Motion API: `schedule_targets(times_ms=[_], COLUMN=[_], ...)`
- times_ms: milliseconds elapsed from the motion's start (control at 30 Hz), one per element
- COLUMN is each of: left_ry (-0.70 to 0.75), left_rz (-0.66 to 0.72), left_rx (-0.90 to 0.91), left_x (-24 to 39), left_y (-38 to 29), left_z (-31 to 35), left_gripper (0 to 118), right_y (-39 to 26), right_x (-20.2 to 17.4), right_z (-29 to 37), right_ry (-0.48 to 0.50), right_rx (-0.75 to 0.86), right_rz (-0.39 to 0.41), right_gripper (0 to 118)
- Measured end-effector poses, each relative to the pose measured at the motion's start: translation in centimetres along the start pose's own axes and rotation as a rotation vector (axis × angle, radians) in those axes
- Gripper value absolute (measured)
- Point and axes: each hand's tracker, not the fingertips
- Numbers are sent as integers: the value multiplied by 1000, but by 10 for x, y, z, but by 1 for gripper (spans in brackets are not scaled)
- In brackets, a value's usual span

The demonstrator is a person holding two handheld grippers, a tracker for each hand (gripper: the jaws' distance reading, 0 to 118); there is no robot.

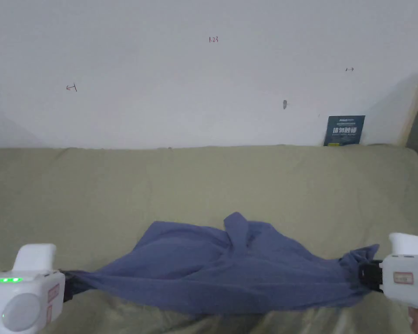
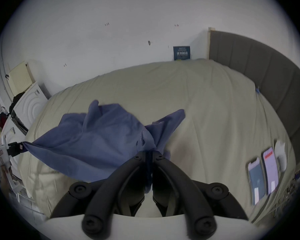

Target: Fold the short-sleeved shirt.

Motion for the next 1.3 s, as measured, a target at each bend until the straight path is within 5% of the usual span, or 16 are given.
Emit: schedule_targets(times_ms=[333, 633, 667, 700, 733, 767, 1067, 1100, 1133, 1167, 1200, 1300], left_ry=[-55, -55, -67, -60, -57, -34, -107, -119, -140, -132, -144, -163], left_rz=[62, 87, 93, 94, 98, 157, 127, 139, 156, 132, 128, 176], left_rx=[-129, -143, -145, -145, -163, -68, -21, -15, -1, -1, 0, -33], left_x=[-26, -24, -25, -24, -25, -29, -36, -38, -39, -41, -41, -51], left_y=[-103, -118, -119, -119, -120, -118, -132, -137, -142, -145, -151, -144], left_z=[28, 9, 10, 12, 12, 33, 126, 133, 139, 141, 138, 139], left_gripper=[1, 2, 9, 50, 104, 118, 107, 90, 55, 0, 0, 0], right_y=[-116, -136, -135, -134, -134, -133, -144, -149, -156, -162, -169, -190], right_x=[46, 44, 42, 38, 36, 34, -40, -48, -58, -66, -74, -95], right_z=[38, 42, 43, 45, 48, 57, 146, 153, 161, 165, 166, 165], right_ry=[-29, -28, -48, -48, -38, -47, -12, -2, -6, -11, -23, 13], right_rx=[-111, -39, -32, -39, -39, 58, 56, 55, 54, 58, 61, 89], right_rz=[-166, -160, -169, -179, -184, -215, -62, -51, -50, -51, -57, -12], right_gripper=[0, 2, 24, 84, 118, 116, 109, 92, 62, 17, 0, 0])
